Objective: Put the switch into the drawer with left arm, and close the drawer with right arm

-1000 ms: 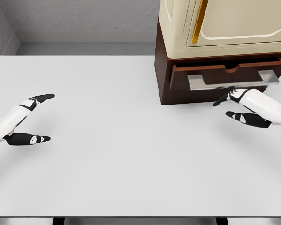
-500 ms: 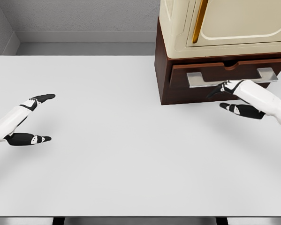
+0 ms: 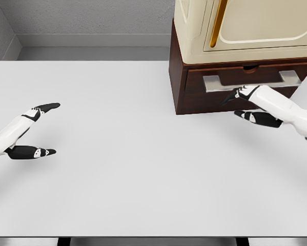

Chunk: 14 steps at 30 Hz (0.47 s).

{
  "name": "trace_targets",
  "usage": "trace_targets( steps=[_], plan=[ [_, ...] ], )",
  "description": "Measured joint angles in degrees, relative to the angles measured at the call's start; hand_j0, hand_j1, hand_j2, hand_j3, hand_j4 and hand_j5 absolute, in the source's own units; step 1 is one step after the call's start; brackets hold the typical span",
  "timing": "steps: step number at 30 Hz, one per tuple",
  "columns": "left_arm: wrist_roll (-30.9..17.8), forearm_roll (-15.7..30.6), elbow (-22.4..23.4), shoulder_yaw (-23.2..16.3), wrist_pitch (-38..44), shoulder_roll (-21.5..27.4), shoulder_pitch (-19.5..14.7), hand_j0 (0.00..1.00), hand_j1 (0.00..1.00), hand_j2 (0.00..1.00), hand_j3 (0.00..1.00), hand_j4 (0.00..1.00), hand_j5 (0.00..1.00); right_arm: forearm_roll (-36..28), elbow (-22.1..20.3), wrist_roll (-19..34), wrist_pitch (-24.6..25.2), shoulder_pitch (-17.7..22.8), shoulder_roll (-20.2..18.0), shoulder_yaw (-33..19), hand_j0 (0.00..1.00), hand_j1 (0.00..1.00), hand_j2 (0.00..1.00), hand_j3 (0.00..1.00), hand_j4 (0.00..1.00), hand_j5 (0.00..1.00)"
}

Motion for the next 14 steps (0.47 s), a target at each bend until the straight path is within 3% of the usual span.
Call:
trace_targets(
  steps=[9, 14],
  plan=[
    [0.0, 0.0, 0.1, 0.0, 0.0, 0.0, 0.0, 1.00, 1.00, 1.00, 1.00, 1.00, 1.00, -0.1, 0.1, -0.1, 0.0, 1.6, -1.0, 0.7, 0.62, 0.62, 0.62, 0.62, 0.62, 0.62],
    [0.0, 0.0, 0.1, 0.0, 0.0, 0.0, 0.0, 1.00, 1.00, 1.00, 1.00, 1.00, 1.00, -0.5, -0.1, -0.3, 0.0, 8.6, -5.0, -1.3, 0.62, 0.62, 0.62, 0.62, 0.62, 0.62]
  ],
)
